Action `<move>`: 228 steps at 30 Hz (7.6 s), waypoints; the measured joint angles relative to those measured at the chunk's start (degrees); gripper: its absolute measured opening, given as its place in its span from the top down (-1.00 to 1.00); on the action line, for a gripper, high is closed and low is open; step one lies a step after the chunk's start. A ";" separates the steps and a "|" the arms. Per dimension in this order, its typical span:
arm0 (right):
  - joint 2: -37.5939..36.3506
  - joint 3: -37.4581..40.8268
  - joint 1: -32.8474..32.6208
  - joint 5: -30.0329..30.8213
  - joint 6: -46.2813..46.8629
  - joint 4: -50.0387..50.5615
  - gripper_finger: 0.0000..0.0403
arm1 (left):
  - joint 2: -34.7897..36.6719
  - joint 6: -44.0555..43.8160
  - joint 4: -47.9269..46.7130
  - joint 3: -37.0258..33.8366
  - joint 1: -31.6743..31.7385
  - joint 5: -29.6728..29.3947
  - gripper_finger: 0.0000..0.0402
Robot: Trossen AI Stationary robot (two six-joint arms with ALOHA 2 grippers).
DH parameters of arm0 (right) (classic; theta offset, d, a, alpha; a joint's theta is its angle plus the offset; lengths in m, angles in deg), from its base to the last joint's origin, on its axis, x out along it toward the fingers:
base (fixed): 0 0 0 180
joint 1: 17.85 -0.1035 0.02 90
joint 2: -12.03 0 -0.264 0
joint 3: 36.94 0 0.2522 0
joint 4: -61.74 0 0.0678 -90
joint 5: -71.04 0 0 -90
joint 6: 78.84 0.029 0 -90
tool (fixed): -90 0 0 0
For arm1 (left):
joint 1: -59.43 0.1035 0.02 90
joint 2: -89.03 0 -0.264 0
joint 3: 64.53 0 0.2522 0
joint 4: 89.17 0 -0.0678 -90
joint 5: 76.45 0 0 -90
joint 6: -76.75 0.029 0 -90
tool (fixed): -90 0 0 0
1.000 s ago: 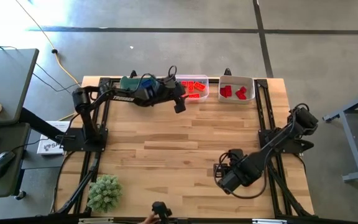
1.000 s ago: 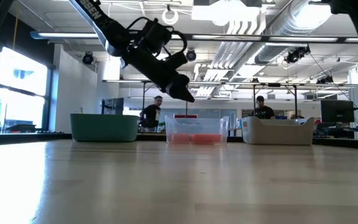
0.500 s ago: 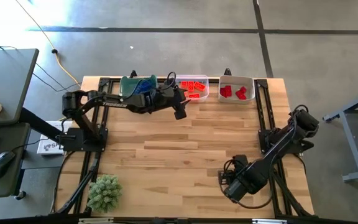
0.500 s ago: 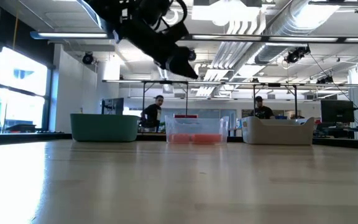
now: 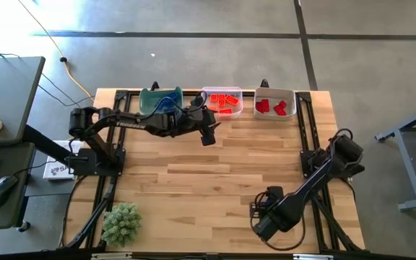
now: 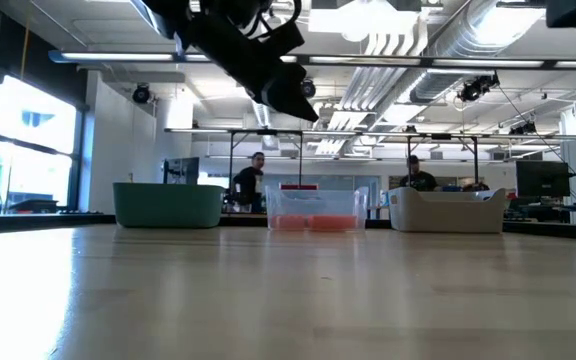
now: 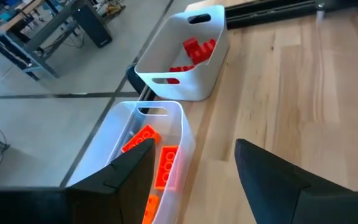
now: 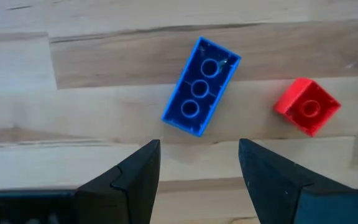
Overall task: Sort & place blocks by color
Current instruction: Put the blue game piece into the green bin
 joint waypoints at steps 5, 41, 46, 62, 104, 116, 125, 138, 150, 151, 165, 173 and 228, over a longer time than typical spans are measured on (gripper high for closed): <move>2.37 0.00 -0.03 0.37 0.10 -0.48 -0.02 | 0.00 0.25 -1.10 0.00 -1.29 -2.37 -0.04; 7.50 0.02 2.29 -1.93 0.72 -2.35 -0.02 | -0.09 1.35 -3.00 0.00 -3.55 -7.04 -0.04; 7.50 0.02 2.74 -2.39 0.72 -1.11 -0.02 | -0.09 1.35 -2.95 0.00 -3.55 -7.04 -0.04; 11.61 -0.10 4.15 -3.27 0.68 -3.15 -0.02 | -0.11 6.29 -2.91 0.00 -3.45 -7.01 -0.04; 3.47 0.09 15.71 13.75 -17.66 -9.97 0.42 | -0.11 -28.22 -12.17 4.96 9.24 30.19 -0.04; -0.51 0.02 27.32 17.23 -41.84 -12.10 0.42 | -0.11 -46.37 -14.07 6.01 17.23 50.46 -0.04; -3.64 0.02 37.89 12.93 -67.46 -22.77 0.42 | -0.11 -49.27 -14.51 6.01 19.71 55.91 -0.04; -5.44 0.00 51.60 -10.11 -101.84 -33.97 0.42 | -0.11 -34.66 -14.10 6.01 21.70 67.67 -0.04; -7.84 -0.04 59.04 -25.35 -116.27 -36.69 0.42 | -0.11 -26.67 -14.05 6.01 25.56 77.92 -0.04; -8.07 -0.04 59.50 -25.77 -116.69 -36.65 0.42 | -0.11 -26.67 -13.94 6.01 25.63 77.92 -0.04; -8.12 -0.04 63.09 -32.38 -120.27 -36.67 0.42 | -0.11 -25.03 -11.10 6.01 25.07 75.22 -0.04; -8.10 -0.04 65.51 -34.15 -121.71 -36.78 0.42 | -0.11 -25.18 -11.11 6.01 25.03 73.09 -0.05; -12.27 -0.07 74.62 -41.90 -139.99 -32.38 0.42 | -0.11 -31.60 -6.63 6.01 24.43 70.50 -0.11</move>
